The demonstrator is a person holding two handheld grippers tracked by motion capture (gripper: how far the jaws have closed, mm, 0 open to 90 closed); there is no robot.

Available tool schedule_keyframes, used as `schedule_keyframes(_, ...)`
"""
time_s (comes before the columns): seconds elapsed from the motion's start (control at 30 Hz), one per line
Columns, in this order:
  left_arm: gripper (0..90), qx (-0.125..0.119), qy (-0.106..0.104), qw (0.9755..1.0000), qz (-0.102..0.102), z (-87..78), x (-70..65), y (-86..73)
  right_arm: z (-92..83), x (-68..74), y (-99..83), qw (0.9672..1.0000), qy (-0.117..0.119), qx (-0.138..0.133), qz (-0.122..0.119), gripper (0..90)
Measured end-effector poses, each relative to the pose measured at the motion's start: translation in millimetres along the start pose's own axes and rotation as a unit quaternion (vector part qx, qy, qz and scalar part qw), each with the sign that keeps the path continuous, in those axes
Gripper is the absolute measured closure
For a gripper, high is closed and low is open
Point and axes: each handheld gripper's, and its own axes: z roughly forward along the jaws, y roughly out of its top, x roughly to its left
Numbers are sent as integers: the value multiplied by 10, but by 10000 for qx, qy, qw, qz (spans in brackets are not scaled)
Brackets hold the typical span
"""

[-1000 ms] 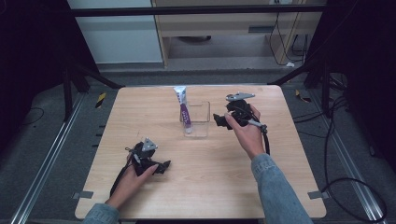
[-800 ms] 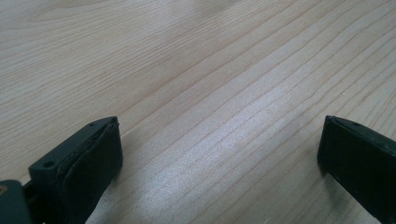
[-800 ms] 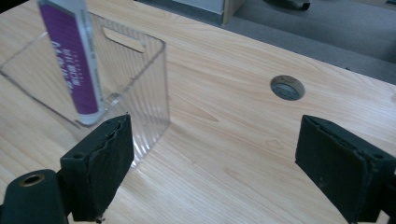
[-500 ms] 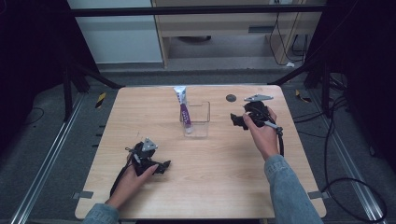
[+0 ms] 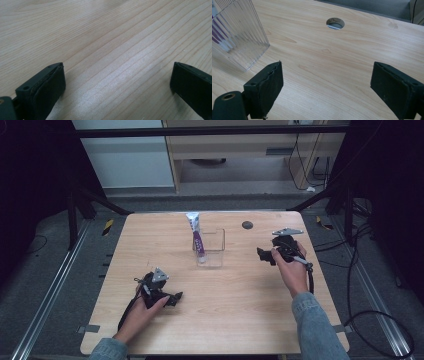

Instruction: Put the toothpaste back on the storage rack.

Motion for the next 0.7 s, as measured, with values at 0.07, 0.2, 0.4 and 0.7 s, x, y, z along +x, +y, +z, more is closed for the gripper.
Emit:
schedule_keyframes(0.07, 0, 2, 0, 10000, 1, 0, 0, 0, -30, -17, -49, 10000, 1, 6, 39, 111)
schedule_keyframes(0.2, 0, 3, 1, 10000, 3, -1, 0, 0, -89, -46, -165, 10000, 4, -21, 57, 109)
schedule_keyframes(0.4, 0, 7, 1, 10000, 7, -1, 1, 0, -165, -83, -362, 10000, -27, 14, 66, 105)
schedule_keyframes(0.7, 0, 5, 2, 10000, 4, -1, 0, 0, -231, -110, -643, 9999, -25, 11, 143, 103)
